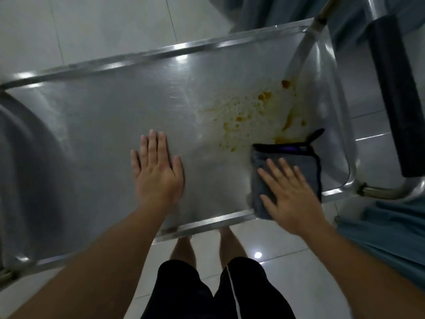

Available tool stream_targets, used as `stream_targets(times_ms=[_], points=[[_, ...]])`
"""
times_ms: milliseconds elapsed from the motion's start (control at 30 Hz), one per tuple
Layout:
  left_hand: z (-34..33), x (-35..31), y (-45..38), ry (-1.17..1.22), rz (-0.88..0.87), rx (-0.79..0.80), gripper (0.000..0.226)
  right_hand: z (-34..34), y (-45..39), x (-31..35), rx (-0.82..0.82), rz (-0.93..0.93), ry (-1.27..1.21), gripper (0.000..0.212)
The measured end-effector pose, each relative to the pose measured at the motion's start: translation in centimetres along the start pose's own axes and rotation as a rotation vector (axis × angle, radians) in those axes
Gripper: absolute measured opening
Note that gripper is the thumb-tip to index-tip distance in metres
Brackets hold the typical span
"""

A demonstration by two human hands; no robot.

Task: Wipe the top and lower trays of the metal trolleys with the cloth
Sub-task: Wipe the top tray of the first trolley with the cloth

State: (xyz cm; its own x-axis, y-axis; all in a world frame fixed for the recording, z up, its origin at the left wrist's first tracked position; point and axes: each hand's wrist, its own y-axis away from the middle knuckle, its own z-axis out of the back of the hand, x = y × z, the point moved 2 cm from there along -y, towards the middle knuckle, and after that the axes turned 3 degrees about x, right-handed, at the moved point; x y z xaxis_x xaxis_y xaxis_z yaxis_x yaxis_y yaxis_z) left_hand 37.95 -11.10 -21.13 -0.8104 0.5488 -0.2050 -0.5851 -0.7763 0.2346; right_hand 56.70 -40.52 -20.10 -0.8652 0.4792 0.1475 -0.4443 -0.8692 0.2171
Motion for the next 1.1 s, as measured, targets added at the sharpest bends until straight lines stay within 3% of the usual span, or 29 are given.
stream_targets(times_ms=[200, 400, 467, 633, 733, 900, 1100], points=[[-0.1, -0.1, 0.0, 0.013, -0.001, -0.03, 0.07, 2.3, 1.4, -9.9, 0.088, -0.375, 0.014, 0.07], [-0.9, 0.2, -0.1, -0.005, -0.021, -0.067, 0.069, 2.3, -1.6, -6.7, 0.018, -0.615, -0.065, 0.073], [-1.1, 0.2, -0.2, -0.013, -0.026, -0.089, 0.069, 2.2, -3.9, -2.6, -0.014, -0.568, -0.078, 0.074], [-1.2, 0.3, -0.1, -0.014, -0.039, -0.096, 0.069, 0.9, -11.3, 12.5, -0.06, -0.201, -0.079, 0.072], [-1.1, 0.8, -0.3, -0.014, -0.049, -0.061, 0.066, 0.7, -15.0, 16.6, -0.024, 0.011, -0.043, 0.068], [-1.1, 0.5, -0.1, 0.003, -0.039, -0.082, 0.067, 1.3, -15.2, 11.1, -0.076, 0.126, -0.021, 0.065], [-1.4, 0.7, 0.0, -0.018, -0.044, -0.104, 0.069, 4.5, -14.4, -5.2, -0.053, -0.319, -0.013, 0.069]])
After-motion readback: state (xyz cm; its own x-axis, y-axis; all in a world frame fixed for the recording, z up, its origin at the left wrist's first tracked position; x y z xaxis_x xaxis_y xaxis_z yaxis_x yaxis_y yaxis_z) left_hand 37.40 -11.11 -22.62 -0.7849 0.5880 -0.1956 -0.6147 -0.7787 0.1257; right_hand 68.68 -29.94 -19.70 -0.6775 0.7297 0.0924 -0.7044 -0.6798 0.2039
